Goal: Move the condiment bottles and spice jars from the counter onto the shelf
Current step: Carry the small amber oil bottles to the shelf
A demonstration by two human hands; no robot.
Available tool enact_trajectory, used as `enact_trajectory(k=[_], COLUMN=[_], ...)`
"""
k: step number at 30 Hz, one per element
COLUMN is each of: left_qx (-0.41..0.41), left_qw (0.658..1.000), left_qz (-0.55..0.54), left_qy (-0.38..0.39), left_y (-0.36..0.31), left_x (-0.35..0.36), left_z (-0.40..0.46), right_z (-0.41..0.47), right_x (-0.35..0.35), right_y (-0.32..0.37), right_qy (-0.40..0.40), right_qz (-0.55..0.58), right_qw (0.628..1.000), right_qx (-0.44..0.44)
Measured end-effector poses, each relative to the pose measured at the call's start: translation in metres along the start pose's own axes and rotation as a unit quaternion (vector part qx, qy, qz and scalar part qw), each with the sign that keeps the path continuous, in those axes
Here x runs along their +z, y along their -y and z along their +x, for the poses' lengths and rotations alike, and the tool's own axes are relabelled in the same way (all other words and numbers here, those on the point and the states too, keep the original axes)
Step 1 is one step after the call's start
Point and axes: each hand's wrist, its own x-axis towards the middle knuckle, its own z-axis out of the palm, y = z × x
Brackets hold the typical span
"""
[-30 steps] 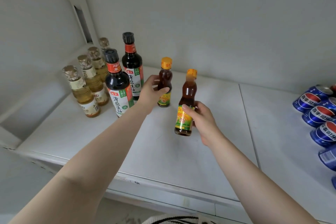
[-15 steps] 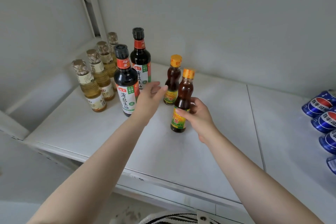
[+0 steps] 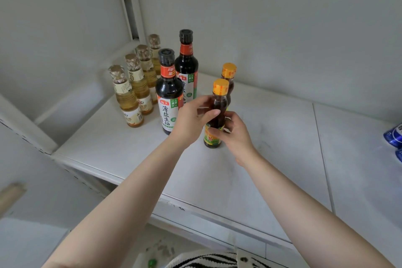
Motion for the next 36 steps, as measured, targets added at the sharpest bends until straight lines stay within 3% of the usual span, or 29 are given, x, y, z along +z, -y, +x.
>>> enact_trajectory(k=[7,21,30,34,36], left_qx=[0.013,0.004,-0.163,-0.121,-0.077], left_qw=[1.0,1.0,0.983,0.99,0.996], left_qz=[-0.008,-0.007,0.001,0.034,0.031], left_qy=[0.014,0.0,-0.085,-0.06,-0.009], left_y=[0.004,0.013,0.034,0.02,0.0], left_x=[-0.001,0.006,0.042,0.07,0.089], left_z=[-0.004,-0.012,-0.086,-0.105,-0.106], right_z=[0.002,-0.001,-0.044,-0.08,-0.106], right_x=[0.0,0.001,-0.042,-0.079,-0.1], right_y=[-0.008,-0.007,-0.029,-0.033,-0.033], right_qy=[-0.026,-0.022,-0.079,-0.117,-0.15], right_qz=[-0.063,-0.093,-0.127,-0.172,-0.21], right_qw=[0.997,0.995,0.989,0.978,0.966], right_qx=[-0.037,-0.031,-0.004,-0.004,-0.012])
